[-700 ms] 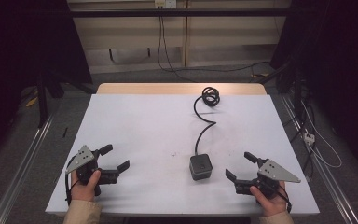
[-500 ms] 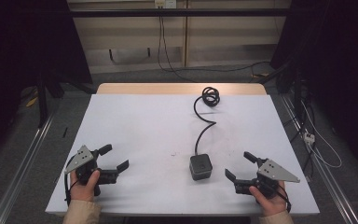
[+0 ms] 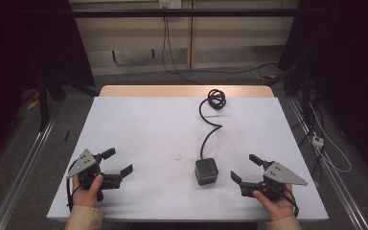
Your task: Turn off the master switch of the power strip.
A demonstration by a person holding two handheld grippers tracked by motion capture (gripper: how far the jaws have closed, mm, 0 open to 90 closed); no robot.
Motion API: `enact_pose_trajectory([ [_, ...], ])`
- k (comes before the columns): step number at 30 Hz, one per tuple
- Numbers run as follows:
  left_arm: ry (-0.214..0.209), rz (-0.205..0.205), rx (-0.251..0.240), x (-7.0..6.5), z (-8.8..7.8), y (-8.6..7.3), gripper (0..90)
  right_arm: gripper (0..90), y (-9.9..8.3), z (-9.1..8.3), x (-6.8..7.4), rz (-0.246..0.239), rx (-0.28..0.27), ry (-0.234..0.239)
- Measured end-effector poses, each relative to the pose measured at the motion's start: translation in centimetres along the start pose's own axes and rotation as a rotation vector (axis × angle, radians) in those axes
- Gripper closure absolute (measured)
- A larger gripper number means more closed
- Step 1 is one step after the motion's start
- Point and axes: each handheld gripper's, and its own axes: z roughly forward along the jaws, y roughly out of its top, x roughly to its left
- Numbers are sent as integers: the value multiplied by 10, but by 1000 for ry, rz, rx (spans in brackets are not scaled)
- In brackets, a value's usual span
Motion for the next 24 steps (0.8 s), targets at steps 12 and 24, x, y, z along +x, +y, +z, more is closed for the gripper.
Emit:
enact_pose_trajectory([
  [12,-1,6,5,-1,1,0,27,231,3,5,2,14,1,-4],
  [24,3,7,3,0,1,0,27,279,7,11,4,27,7,5],
])
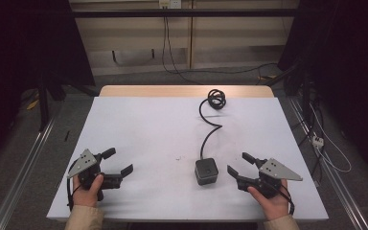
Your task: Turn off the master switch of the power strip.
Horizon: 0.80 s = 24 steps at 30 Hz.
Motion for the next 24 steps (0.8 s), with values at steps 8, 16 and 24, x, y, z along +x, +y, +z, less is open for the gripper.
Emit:
enact_pose_trajectory([
  [8,1,5,0,0,0,0,27,335,3,4,2,6,13,26],
  [16,0,5,0,0,-1,0,27,418,4,6,1,28,20,49],
  [24,1,-1,-4,0,-1,0,27,492,6,11,3,30,39,81],
])
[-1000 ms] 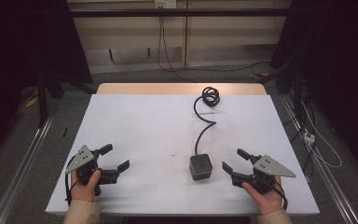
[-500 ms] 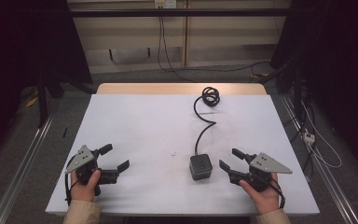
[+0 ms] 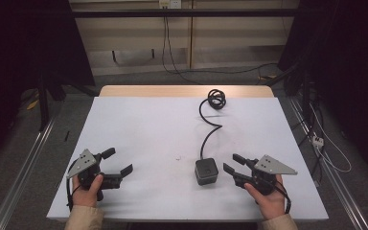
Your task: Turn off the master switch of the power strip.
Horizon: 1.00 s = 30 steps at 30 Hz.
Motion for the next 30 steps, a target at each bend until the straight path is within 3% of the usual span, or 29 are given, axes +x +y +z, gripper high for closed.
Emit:
enact_pose_trajectory([
  [30,2,5,7,-1,1,0,27,672,8,7,3,39,27,85],
])
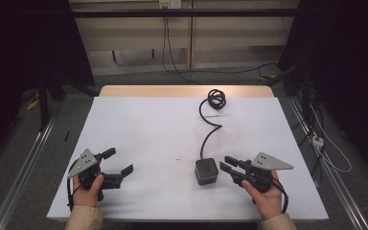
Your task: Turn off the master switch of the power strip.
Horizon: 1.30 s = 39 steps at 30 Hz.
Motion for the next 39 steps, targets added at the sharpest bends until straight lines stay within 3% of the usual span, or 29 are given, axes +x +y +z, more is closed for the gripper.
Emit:
enact_pose_trajectory([
  [39,-2,3,9,-1,1,-1,27,838,3,12,4,16,29,63],
])
